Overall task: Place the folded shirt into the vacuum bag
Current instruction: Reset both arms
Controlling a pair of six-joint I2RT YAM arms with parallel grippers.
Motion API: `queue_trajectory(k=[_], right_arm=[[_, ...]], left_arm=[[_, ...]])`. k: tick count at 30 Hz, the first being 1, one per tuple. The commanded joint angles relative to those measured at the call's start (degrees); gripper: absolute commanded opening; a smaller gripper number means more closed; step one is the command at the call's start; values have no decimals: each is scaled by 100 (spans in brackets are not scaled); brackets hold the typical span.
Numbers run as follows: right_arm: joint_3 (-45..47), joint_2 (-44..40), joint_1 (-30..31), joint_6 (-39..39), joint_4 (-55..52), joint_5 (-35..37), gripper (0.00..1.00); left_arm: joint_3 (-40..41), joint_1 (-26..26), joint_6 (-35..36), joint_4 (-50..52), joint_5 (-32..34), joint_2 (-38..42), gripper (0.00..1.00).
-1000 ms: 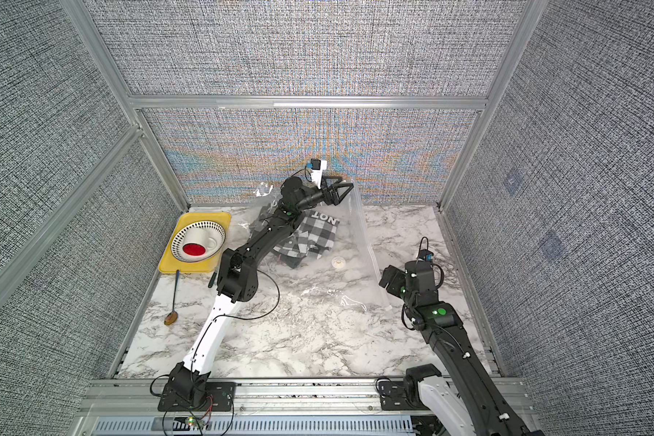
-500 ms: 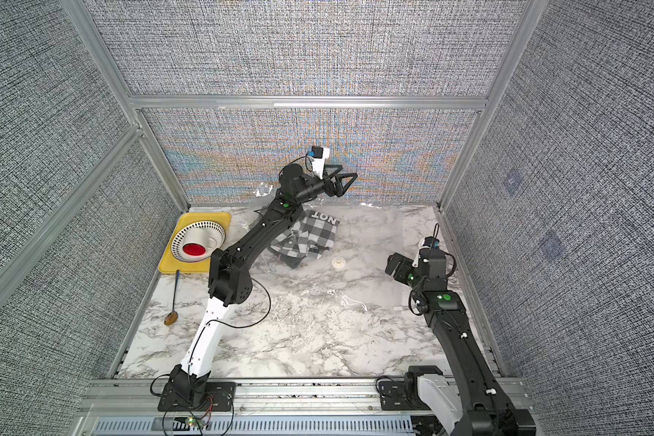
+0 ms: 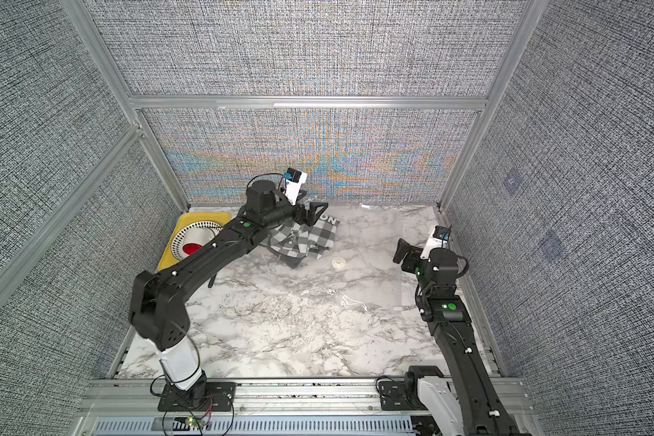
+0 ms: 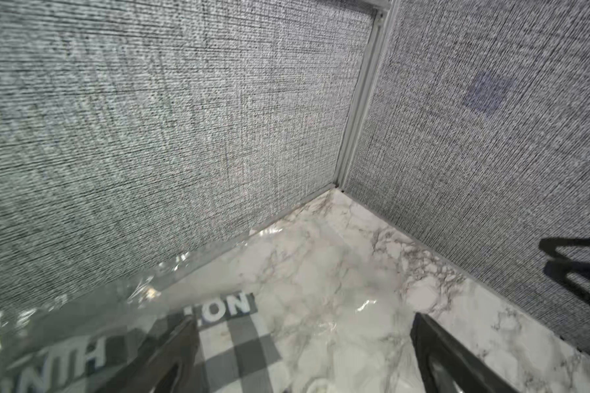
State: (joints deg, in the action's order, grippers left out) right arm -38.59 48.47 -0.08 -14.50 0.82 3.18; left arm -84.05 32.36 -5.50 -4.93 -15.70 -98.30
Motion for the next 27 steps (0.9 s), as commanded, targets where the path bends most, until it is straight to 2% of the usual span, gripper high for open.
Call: queue_trajectory(k=[1, 5, 13, 16, 20, 23, 27], right_arm=[[267, -46, -14, 510, 975, 262, 99], [911, 172, -49, 829, 2080, 290, 99], [1868, 1292, -469, 565, 3980, 439, 99], [1975, 1750, -493, 554, 4437, 374, 99], [2250, 2269, -500, 603, 5274, 513, 99], [2241, 2562, -467, 624, 5454, 433, 99], [2278, 2891, -243, 841, 5737, 591, 99]], left_arm=[[882, -28, 429, 55, 1263, 709, 100], [2225, -244, 461, -177, 2184, 1556, 100], [3902, -1290, -21, -501, 2801, 2235, 100], [4286, -1627, -149, -732, 3232, 2254, 100], [4456, -2229, -458, -863, 3428, 1972, 100], [4292, -2400, -302, -595, 3442, 1893, 100], [4659, -2494, 109, -1244, 3667, 1997, 100]])
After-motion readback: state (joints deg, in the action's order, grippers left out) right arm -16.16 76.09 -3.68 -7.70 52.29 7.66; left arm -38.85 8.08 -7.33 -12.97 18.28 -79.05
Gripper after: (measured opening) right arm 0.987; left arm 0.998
